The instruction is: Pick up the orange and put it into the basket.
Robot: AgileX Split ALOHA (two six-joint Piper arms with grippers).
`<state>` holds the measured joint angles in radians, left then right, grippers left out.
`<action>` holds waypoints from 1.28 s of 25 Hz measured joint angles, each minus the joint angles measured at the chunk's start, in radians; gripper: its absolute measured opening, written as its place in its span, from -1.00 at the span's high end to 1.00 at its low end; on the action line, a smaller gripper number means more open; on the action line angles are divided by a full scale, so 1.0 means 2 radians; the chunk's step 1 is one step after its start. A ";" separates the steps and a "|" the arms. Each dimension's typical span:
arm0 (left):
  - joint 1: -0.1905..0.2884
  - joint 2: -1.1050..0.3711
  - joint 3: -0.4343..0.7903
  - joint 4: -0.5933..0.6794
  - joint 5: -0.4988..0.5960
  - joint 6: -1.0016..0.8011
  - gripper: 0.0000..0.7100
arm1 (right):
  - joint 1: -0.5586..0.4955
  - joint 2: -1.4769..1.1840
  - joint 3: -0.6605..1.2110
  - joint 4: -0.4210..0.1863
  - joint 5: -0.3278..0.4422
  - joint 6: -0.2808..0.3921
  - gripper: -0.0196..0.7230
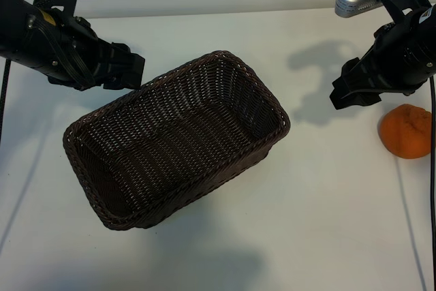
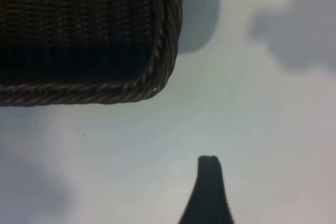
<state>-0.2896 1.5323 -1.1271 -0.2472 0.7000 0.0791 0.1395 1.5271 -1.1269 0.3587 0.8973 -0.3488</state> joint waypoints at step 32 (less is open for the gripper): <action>0.000 -0.004 0.001 0.000 0.015 -0.023 -0.67 | 0.001 0.000 0.000 0.000 0.000 0.000 -0.54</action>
<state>-0.2896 1.5235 -1.1255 -0.2475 0.7307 0.0328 0.1406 1.5271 -1.1269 0.3587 0.8973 -0.3488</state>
